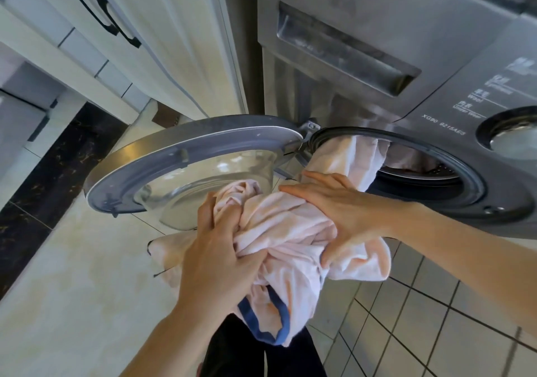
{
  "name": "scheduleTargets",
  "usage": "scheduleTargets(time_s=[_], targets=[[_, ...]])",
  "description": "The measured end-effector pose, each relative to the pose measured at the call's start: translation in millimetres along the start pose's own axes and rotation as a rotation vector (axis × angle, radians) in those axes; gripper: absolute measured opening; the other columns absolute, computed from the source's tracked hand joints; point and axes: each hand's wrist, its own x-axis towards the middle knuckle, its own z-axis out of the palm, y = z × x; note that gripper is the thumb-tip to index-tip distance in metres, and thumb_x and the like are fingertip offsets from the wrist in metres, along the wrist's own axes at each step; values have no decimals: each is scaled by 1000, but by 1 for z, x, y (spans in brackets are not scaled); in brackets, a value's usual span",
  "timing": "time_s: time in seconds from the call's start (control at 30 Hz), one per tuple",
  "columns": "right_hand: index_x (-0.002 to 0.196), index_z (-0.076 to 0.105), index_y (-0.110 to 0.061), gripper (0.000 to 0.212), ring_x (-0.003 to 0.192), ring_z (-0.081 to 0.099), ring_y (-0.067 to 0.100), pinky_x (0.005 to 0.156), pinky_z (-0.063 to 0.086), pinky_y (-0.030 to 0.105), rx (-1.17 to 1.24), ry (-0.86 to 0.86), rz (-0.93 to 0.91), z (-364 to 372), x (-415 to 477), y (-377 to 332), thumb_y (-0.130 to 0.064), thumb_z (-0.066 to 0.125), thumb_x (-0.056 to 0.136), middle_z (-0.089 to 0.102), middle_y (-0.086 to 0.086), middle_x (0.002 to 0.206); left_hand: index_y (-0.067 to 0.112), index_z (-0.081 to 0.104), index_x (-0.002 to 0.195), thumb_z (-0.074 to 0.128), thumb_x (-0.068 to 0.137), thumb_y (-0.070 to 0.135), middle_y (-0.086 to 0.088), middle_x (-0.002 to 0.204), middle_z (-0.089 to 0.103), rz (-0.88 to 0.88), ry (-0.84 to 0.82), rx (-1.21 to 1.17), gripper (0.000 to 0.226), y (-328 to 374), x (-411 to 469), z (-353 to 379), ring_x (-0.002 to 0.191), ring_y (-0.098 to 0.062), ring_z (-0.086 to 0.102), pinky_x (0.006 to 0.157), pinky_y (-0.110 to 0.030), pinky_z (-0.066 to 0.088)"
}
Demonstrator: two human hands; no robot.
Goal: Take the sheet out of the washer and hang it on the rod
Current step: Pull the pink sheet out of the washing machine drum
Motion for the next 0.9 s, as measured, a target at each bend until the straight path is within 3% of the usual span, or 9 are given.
scheduleTargets(time_s=[0.13, 0.27, 0.4, 0.57, 0.67, 0.77, 0.9], targets=[[144, -11, -46, 133, 146, -12, 22, 116, -2, 49, -258, -57, 55, 6, 24, 36, -71, 78, 48, 6, -12, 159, 37, 49, 116, 65, 76, 42, 14, 146, 21, 85, 11, 72, 44, -2, 2, -12, 108, -10, 50, 61, -16, 34], [145, -4, -45, 127, 143, 5, 29, 113, 7, 52, -288, 9, 111, 12, 48, 59, -66, 76, 48, 21, -3, 153, 36, 50, 118, 66, 73, 45, 15, 149, 19, 120, 17, 105, 49, -1, 2, -16, 115, -16, 52, 68, -24, 37], [145, 20, -42, 102, 136, 17, 29, 108, 14, 48, -302, 42, 129, 23, 63, 62, -63, 73, 61, 30, -3, 143, 36, 50, 123, 66, 73, 43, 17, 149, 20, 123, 39, 105, 53, 1, 3, -17, 116, -12, 48, 69, -22, 35], [138, 44, -39, 68, 144, 8, 25, 111, 10, 49, -330, -15, 106, 24, 70, 64, -54, 67, 76, 35, -11, 148, 36, 51, 124, 68, 75, 42, 15, 149, 23, 80, 35, 102, 52, -7, 4, -19, 113, -15, 50, 73, -26, 38], [140, 39, -36, 80, 146, 12, 19, 112, 11, 47, -384, -135, 70, 24, 67, 70, -58, 69, 69, 37, -9, 150, 35, 54, 116, 65, 73, 42, 15, 146, 26, 54, 25, 125, 45, -11, 4, -22, 104, -16, 52, 70, -27, 36], [144, 29, -27, 101, 138, 29, 24, 113, 13, 46, -438, -272, 103, 19, 55, 83, -58, 76, 60, 41, 2, 146, 35, 55, 111, 64, 71, 40, 15, 145, 28, 46, 16, 150, 41, -14, 2, -25, 94, -14, 52, 67, -28, 36], [145, 20, -31, 107, 127, 39, 27, 112, 19, 47, -447, -250, 205, 21, 41, 99, -56, 75, 58, 50, 6, 132, 35, 55, 116, 66, 73, 37, 17, 143, 27, 23, 51, 121, 44, -14, 2, -29, 99, -10, 46, 74, -28, 36]])
